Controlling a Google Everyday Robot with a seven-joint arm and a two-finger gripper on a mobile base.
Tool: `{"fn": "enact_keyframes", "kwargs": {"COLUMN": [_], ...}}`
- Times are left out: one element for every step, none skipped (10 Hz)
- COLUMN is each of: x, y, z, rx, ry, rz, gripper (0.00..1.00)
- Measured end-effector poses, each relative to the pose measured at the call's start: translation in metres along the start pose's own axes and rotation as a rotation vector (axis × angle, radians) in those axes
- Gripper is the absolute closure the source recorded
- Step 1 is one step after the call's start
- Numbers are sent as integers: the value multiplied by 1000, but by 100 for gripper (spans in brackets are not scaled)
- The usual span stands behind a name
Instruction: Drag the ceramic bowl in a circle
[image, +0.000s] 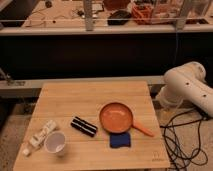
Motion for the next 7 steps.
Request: {"fn": "enact_keyframes", "kwargs": {"x": [0,-7,-22,-29,-31,-31,-32], "y": [1,-1,-4,-5,-6,-7,-8], "z": [0,0,-1,-2,-2,-2,-2], "rx": [0,11,22,28,33,37,45], "ry": [4,21,38,49,59,64,73], "rz": [-5,-50,-121,-152,-168,-177,-195], "gripper": [20,20,20,20,20,20,20]}}
